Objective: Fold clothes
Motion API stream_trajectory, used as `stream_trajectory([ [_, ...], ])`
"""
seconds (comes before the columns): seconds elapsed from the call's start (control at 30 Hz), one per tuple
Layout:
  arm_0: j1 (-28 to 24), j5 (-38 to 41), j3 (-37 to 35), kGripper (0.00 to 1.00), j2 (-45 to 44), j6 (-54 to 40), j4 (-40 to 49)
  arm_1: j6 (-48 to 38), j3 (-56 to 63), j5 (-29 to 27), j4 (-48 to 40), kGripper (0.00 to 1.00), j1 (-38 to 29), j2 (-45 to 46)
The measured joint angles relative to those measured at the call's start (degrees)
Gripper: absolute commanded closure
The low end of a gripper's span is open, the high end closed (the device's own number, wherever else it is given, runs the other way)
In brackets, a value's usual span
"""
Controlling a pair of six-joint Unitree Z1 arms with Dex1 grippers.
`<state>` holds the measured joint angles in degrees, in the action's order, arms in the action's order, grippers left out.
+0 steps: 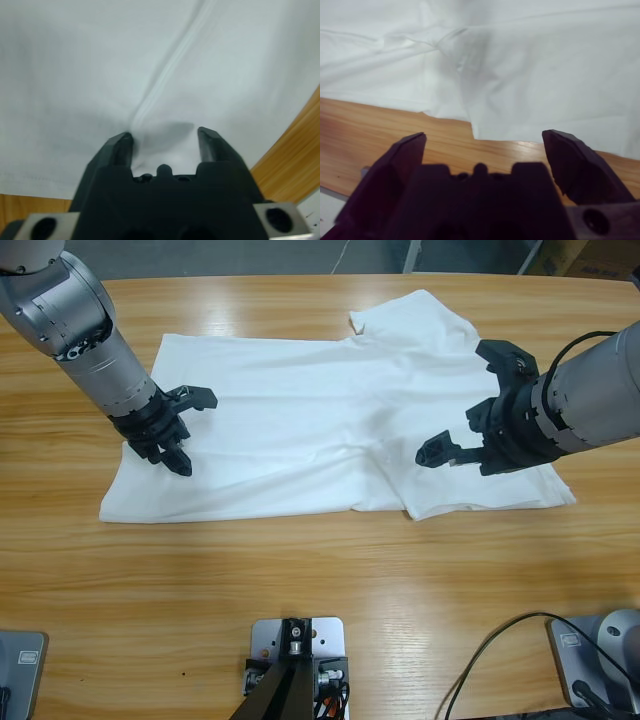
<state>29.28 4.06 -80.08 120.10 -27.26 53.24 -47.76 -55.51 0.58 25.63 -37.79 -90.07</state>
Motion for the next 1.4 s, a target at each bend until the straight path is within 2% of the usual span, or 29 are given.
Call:
stream_trajectory([
  [0.47, 0.0, -1.8, 0.0, 1.000, 0.0, 1.0, 0.5, 0.0, 0.3, 0.1, -0.2, 0.064, 0.0, -0.2],
  [0.8, -0.1, -7.8, 0.0, 1.000, -1.7, 5.0, 0.5, 0.0, 0.4, 0.1, -0.5, 0.064, 0.0, -0.2],
  [0.9, -0.2, -8.1, 0.0, 0.933, -2.0, 5.5, 0.5, 0.0, 0.5, 0.1, -0.5, 0.064, 0.0, -0.2],
  [0.93, -0.3, -8.1, 0.0, 0.831, -2.0, 5.5, 0.5, 0.0, 0.5, 0.1, -0.5, 0.064, 0.0, -0.2],
  [0.97, -0.3, -8.1, 0.0, 0.618, -2.0, 5.5, 0.5, 0.0, 0.5, 0.1, -0.5, 0.064, 0.0, -0.2],
  [1.0, -0.3, -8.1, 0.0, 0.533, -2.0, 5.5, 0.5, 0.0, 0.5, 0.2, -0.5, 0.064, 0.0, -0.2],
  [1.03, -0.3, -8.1, 0.0, 0.501, -2.0, 5.5, 0.5, 0.0, 0.5, 0.3, -0.5, 0.064, 0.0, -0.2],
  [1.1, -0.3, -8.2, 0.0, 0.266, -2.0, 5.8, 0.4, 0.0, 0.7, 0.4, -0.5, 0.063, 0.0, -0.2],
  [1.17, -0.3, -8.4, 0.0, 0.133, -2.3, 6.8, -0.2, 0.0, 1.0, 0.6, -0.6, 0.059, 0.0, -0.2],
  [1.3, -0.6, -10.6, -1.1, 0.136, -5.1, 10.9, -3.1, 0.0, 1.4, 0.6, -0.5, 0.051, 0.0, -0.2],
  [1.4, -1.1, -12.6, -2.6, 0.133, -8.5, 19.1, -3.5, 0.0, 1.4, 0.6, -0.5, 0.018, -0.1, -0.2],
])
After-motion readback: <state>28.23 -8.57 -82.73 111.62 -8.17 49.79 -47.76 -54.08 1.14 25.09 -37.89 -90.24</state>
